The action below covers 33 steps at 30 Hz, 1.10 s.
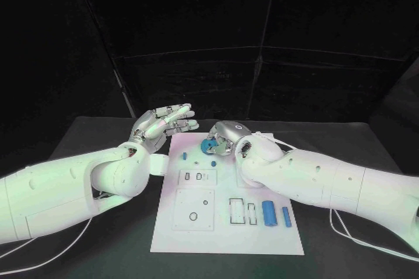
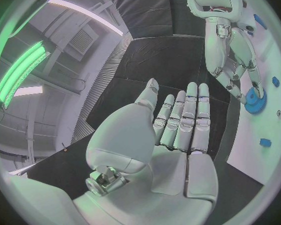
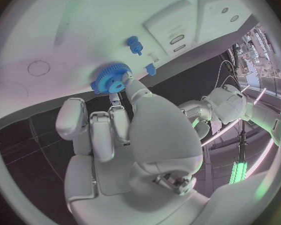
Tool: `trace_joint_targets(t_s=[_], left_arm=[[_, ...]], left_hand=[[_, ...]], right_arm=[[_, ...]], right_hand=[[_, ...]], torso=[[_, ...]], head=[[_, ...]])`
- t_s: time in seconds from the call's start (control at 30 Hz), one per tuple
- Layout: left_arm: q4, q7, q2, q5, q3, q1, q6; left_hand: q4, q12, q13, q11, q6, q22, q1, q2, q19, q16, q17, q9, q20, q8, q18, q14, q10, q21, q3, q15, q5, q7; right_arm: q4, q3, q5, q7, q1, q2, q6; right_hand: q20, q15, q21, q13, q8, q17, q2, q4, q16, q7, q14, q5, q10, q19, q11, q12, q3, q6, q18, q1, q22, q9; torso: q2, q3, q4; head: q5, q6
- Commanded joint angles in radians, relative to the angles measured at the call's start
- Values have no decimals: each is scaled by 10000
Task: Assemble the parts on the task board
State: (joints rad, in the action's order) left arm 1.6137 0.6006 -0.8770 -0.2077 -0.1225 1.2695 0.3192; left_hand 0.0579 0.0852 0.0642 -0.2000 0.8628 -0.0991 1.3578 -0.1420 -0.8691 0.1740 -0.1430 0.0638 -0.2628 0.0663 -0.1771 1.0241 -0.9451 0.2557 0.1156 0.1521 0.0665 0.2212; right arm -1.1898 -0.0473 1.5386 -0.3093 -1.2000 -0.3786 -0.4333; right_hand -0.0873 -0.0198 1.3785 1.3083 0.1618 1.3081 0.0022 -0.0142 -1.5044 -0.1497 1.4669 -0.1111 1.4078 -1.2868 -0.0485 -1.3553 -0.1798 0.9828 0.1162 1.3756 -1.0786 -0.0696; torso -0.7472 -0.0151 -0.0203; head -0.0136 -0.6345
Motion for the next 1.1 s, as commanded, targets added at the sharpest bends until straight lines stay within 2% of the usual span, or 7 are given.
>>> trace_joint_targets(t_s=[0.03, 0.17, 0.23, 0.3, 0.6, 0.93, 1.1], left_arm=[[5, -2, 9, 20, 9, 18, -167], [10, -6, -1, 20, 9, 19, -164], [16, -12, -4, 20, 9, 21, -169], [22, -22, -5, 20, 9, 22, -182], [27, -68, -10, 20, 9, 24, -208], [30, -100, -19, 20, 9, 26, -229], [36, -93, -24, 20, 9, 27, -229]], left_hand=[[5, -67, -16, -26, -76, 13, -20, -73, -85, -74, -15, -16, 16, -46, -50, 78, -56, -46, -55, 7, -3, 344], [6, -69, -16, -27, -83, 15, -25, -75, -86, -77, -15, -16, 16, -46, -50, 78, -55, -49, -57, 7, -4, 346], [6, -69, -16, -27, -83, 15, -25, -75, -86, -77, -15, -16, 16, -46, -50, 78, -55, -49, -57, 7, -4, 346], [6, -69, -16, -27, -83, 15, -25, -75, -86, -77, -15, -16, 16, -46, -50, 78, -55, -49, -57, 7, -4, 346], [-2, -85, -18, -35, -152, 26, -59, -76, -87, -94, -15, -21, 13, -53, -47, 70, -40, -66, -57, 13, -6, 353], [-10, -106, -20, -45, -234, 39, -98, -81, -87, -115, -16, -28, 9, -62, -44, 60, -15, -86, -59, 21, -7, 365], [-13, -117, -21, -51, -285, 45, -115, -83, -88, -124, -16, -31, 7, -67, -44, 57, -1, -96, -61, 25, -5, 373]], right_arm=[[-5, -9, 115, -207, 6, -4, -142], [18, -9, 59, -126, 5, -23, 126], [41, -9, -36, -63, 4, -28, 260], [58, -9, -113, -29, 4, -31, 363], [63, -9, -301, -99, 3, -60, 884], [78, -9, -423, -217, 3, -115, 1094], [-4, -9, -417, -58, 5, -196, 431]], right_hand=[[-56, 44, 46, 54, -107, 905, -46, -6, -69, 27, 704, 51, -33, -30, -98, 60, -89, -20, -201, -91, -2, 10], [-138, 143, 25, -91, -418, 928, -355, 63, -77, -97, 706, 159, -159, -2, -224, 207, 32, -478, -201, -347, 32, 55], [-231, 254, 16, -94, -789, 976, -723, 665, -96, -222, 713, -524, -158, 7, -345, 203, 629, -1042, -203, -1281, 46, 56], [-289, 306, 26, -64, -867, 1058, -781, 1020, -128, -271, 728, -773, -142, -6, -395, 171, 958, -1096, -198, -1680, 26, 29], [-355, 337, 72, 42, -856, 1320, -513, 2383, -230, -248, 771, -1228, -113, -37, -404, 89, 2096, -791, -200, -2633, -32, -43], [-333, 310, 80, 142, -832, 1373, -362, 2554, -250, -208, 780, -1286, -51, -38, -369, 9, 2308, -636, -199, -2497, -37, -56], [-318, 304, 98, 206, -882, 1445, -316, 2588, -275, -205, 795, -1634, -15, -60, -367, -38, 2498, -631, -206, -2266, -67, -37]], torso=[[1, -8, -6], [6, -11, 7], [6, -15, 12], [0, -11, 3], [2, -9, -4], [0, -4, 4], [8, -7, 3]], head=[[4, -6], [-3, 2], [-5, -2], [-2, -10], [-2, -22], [3, -58], [10, -44]])
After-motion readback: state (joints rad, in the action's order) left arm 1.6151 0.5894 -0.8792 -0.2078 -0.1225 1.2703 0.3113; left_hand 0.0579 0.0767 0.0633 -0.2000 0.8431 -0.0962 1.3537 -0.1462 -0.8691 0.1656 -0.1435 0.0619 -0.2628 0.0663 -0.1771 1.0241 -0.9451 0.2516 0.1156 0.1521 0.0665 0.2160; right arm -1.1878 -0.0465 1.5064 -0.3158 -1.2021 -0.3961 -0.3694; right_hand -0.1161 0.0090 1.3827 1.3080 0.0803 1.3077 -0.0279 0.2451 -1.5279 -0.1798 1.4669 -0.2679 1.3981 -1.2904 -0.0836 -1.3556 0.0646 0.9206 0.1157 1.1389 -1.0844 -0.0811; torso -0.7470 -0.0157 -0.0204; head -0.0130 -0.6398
